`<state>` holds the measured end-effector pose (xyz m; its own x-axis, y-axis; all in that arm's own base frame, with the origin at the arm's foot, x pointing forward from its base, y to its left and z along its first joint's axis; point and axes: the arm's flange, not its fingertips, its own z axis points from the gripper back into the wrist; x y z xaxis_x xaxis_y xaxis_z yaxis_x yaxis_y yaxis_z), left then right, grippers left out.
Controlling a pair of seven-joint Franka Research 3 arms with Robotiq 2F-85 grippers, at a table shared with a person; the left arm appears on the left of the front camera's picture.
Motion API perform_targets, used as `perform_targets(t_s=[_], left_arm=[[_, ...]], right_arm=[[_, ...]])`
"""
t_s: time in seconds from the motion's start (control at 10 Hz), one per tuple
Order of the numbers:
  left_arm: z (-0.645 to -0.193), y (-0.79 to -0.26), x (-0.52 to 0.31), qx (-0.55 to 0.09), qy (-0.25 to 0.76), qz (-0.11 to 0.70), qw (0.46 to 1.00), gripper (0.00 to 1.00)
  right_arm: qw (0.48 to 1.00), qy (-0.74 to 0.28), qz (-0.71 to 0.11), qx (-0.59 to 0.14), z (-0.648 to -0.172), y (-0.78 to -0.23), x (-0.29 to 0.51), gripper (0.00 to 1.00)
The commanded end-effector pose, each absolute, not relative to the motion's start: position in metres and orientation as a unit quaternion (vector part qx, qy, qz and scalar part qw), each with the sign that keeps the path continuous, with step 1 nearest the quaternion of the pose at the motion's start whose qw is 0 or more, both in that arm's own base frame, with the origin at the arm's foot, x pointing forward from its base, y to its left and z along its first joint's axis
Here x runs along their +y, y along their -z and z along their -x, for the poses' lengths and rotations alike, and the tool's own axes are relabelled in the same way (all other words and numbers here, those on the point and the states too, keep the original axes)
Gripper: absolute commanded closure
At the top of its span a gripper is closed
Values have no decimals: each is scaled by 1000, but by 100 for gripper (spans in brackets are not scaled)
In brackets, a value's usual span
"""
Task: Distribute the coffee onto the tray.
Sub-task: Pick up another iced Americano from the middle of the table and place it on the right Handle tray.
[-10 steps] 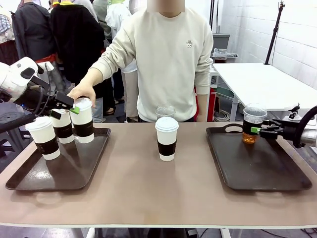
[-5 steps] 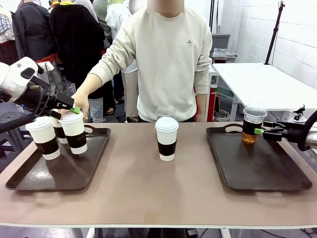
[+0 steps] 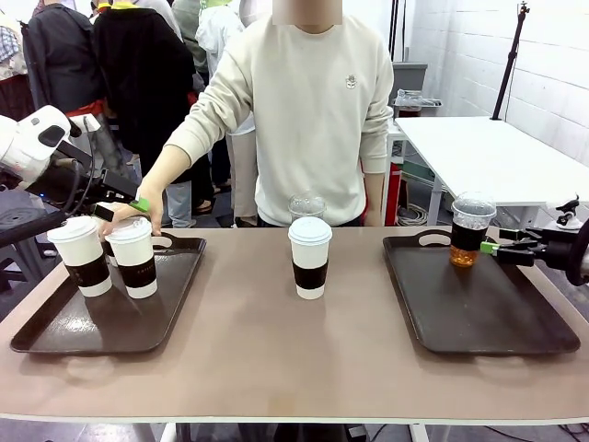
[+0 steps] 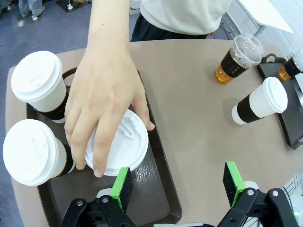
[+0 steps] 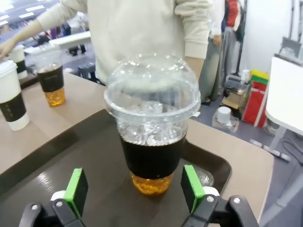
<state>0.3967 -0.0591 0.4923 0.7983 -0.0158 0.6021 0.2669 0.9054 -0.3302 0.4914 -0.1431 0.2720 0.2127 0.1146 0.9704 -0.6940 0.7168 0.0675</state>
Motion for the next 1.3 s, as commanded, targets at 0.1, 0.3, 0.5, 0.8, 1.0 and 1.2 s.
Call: perform_targets(t_s=[0.1,0.3,0.5,0.8,1.0,1.2], left_arm=[[-397,-492,-58,-310,72,206,926,0],[-397,-492,-58,-310,72,206,926,0],[-397,-492,-58,-310,72,206,926,0],[-397,-492,-58,-310,72,206,926,0],[-397,-492,-58,-310,72,206,926,0],[-397,-492,-58,-310,72,206,926,0]], right_arm=[[773,-277,-234,-520,-461,-302,-130,0],[785,-299,-244,-484,-441,-316,-120,0],[762,-333,-285,-476,-438,-324,-109,0],[734,-380,-331,-456,-439,-332,-95,0],[716,-409,-346,-447,-440,-337,-75,0],[702,-435,-342,-449,-450,-340,-48,0]])
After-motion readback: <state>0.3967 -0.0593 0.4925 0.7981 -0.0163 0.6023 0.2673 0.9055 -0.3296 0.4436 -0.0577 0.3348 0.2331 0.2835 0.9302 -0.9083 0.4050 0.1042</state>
